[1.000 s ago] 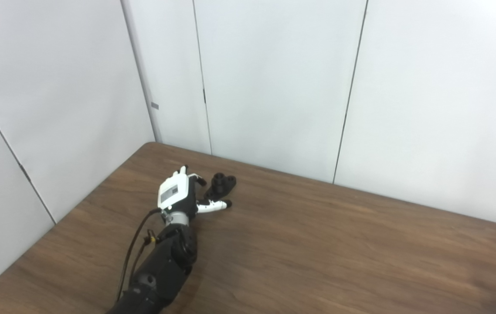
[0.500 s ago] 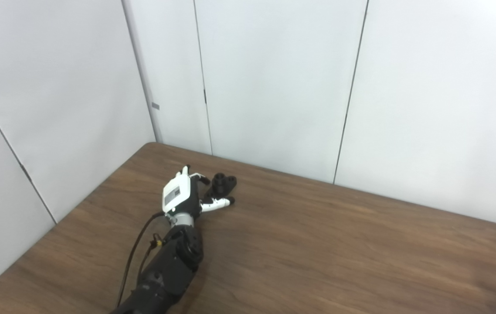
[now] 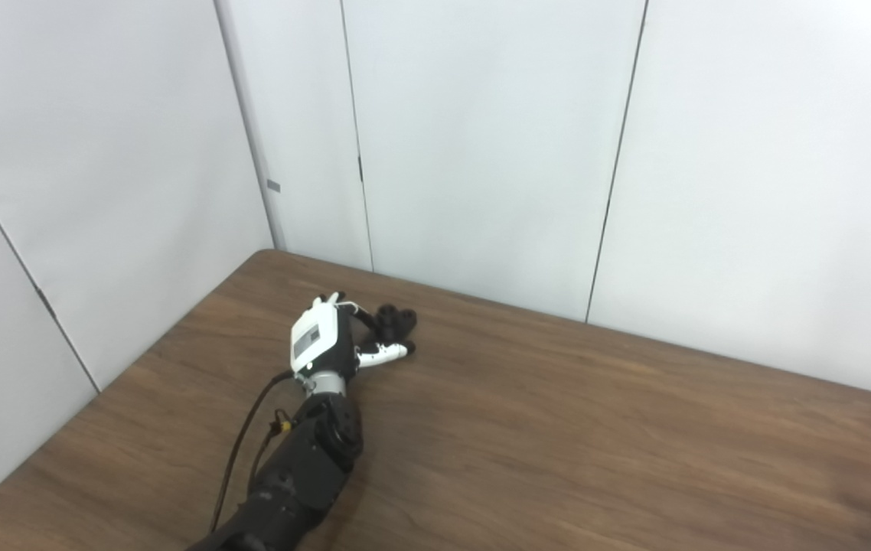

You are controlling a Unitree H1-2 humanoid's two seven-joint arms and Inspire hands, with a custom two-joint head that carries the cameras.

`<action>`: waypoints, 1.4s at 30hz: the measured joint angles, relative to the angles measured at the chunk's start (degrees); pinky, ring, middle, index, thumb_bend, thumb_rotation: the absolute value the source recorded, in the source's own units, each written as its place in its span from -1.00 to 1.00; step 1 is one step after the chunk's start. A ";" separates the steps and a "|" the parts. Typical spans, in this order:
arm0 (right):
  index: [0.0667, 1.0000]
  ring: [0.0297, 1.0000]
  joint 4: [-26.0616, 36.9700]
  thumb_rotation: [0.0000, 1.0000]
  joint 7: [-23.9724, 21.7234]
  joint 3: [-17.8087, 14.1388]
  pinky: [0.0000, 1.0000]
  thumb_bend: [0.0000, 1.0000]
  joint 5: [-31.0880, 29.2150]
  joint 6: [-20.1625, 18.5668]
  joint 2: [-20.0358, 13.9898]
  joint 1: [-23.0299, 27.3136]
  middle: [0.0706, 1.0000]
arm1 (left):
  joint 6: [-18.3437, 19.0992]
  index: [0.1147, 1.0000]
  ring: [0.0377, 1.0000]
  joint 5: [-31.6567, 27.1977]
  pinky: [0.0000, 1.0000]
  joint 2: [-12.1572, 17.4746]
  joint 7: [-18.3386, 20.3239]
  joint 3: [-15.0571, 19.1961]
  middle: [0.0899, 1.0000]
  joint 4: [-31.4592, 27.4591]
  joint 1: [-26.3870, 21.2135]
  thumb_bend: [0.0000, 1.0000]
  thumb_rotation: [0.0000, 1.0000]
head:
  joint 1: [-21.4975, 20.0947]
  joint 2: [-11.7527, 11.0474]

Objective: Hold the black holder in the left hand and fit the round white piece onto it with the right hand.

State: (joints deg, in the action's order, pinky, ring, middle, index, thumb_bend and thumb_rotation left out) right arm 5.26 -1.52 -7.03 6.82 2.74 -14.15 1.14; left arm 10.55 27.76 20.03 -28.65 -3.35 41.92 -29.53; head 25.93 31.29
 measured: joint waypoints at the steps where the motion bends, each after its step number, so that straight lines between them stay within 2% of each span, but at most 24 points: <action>1: 0.49 0.25 -0.02 -0.81 0.00 0.01 0.05 0.14 0.04 0.04 0.00 0.01 0.45 | -0.16 -0.17 1.00 0.00 1.00 0.00 -0.14 -0.17 0.78 0.33 -0.13 0.05 -0.89 | -0.09 0.00; 9: 0.49 0.26 -0.10 -0.77 0.02 0.08 0.06 0.13 0.73 0.21 -0.07 0.06 0.45 | -0.93 -0.17 1.00 0.02 1.00 0.24 -0.48 -1.59 0.75 0.67 -0.30 0.05 -0.89 | 0.00 0.00; 16: 0.49 0.27 -0.10 -0.74 0.21 0.22 0.04 0.12 1.50 0.41 -0.05 0.15 0.47 | -2.23 -0.17 1.00 -0.24 1.00 1.00 0.90 -2.52 0.75 -0.66 0.52 0.05 -0.89 | -0.61 0.09; 22: 0.48 0.27 -0.04 -0.78 0.63 0.44 0.04 0.14 1.73 0.69 0.13 0.18 0.50 | -7.29 -0.17 1.00 -2.43 1.00 2.40 6.51 -3.83 0.83 -4.82 3.27 0.05 -0.89 | -2.46 0.35; 27: 0.45 0.25 -0.06 -0.79 0.75 0.79 0.04 0.17 1.78 0.68 0.29 0.25 0.45 | -11.82 -0.17 1.00 -4.63 1.00 3.14 11.68 -5.43 0.84 -8.09 5.00 0.05 -0.88 | -2.99 0.53; 34: 0.41 0.16 -0.12 -0.86 1.29 1.00 -0.05 0.23 1.87 0.73 0.68 0.45 0.43 | -18.90 -0.17 1.00 -6.67 1.00 3.66 18.44 -8.08 0.89 -9.31 5.28 0.05 -0.88 | -6.67 1.32; 38: 0.40 0.14 -0.23 -0.82 1.50 1.12 -0.07 0.27 1.86 0.93 1.38 1.07 0.43 | -20.71 -0.17 1.00 -6.84 1.00 3.66 21.80 -9.73 0.89 -11.15 5.74 0.05 -0.87 | -8.87 1.84; 42: 0.39 0.17 0.64 -0.77 1.46 1.01 -0.02 0.33 0.80 -1.06 1.81 1.28 0.40 | -22.45 -0.17 1.00 -7.03 1.00 3.17 24.97 -11.68 0.87 -14.45 6.75 0.05 -0.88 | -11.33 2.28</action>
State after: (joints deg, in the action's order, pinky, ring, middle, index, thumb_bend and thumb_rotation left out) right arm 5.90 -0.06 -6.03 7.62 1.68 -12.34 2.42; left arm -11.91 20.72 23.20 -3.68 -15.03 27.48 -22.77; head 14.60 33.57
